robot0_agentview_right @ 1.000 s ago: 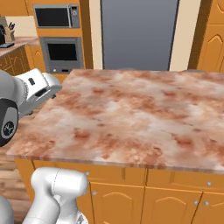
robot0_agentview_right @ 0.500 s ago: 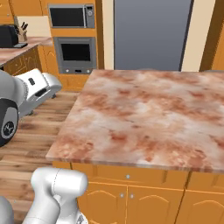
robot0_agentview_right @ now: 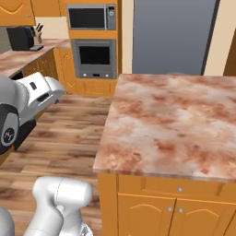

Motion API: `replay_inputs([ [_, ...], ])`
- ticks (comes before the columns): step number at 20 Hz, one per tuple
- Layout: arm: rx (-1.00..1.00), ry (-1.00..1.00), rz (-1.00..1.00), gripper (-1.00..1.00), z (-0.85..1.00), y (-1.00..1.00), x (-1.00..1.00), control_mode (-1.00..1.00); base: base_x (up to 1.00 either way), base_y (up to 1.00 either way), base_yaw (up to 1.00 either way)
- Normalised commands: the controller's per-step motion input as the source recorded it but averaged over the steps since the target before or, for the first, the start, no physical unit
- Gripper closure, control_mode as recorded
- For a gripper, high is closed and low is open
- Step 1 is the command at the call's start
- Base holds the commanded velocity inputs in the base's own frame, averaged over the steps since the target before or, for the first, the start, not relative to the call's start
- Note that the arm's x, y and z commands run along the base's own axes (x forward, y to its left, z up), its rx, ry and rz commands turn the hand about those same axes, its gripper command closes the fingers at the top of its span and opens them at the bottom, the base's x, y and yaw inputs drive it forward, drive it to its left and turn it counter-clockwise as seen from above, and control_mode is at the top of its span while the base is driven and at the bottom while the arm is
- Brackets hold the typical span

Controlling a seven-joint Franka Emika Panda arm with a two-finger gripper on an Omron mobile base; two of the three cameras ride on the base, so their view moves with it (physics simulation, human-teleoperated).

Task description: Move the bowls from the cabinet to the plates on the dining table.

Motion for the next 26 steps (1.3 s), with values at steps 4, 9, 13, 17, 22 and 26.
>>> replay_inputs([
  [4, 0.0, 0.0, 0.0, -1.0, 0.0, 0.0, 0.0, 1.0, -0.05, 0.73, 0.0],
  [9, 0.0, 0.0, 0.0, -1.0, 0.0, 0.0, 0.0, 1.0, 0.17, 0.55, 0.0],
  [13, 0.0, 0.0, 0.0, -1.0, 0.0, 0.0, 0.0, 1.0, 0.64, 0.32, 0.0],
  [17, 0.0, 0.0, 0.0, -1.0, 0.0, 0.0, 0.0, 1.0, 0.66, 0.25, -0.03],
  [22, 0.0, 0.0, 0.0, -1.0, 0.0, 0.0, 0.0, 1.0, 0.44, 0.27, -0.05],
  [26, 0.0, 0.0, 0.0, -1.0, 0.0, 0.0, 0.0, 1.0, 0.45, 0.27, -0.03],
])
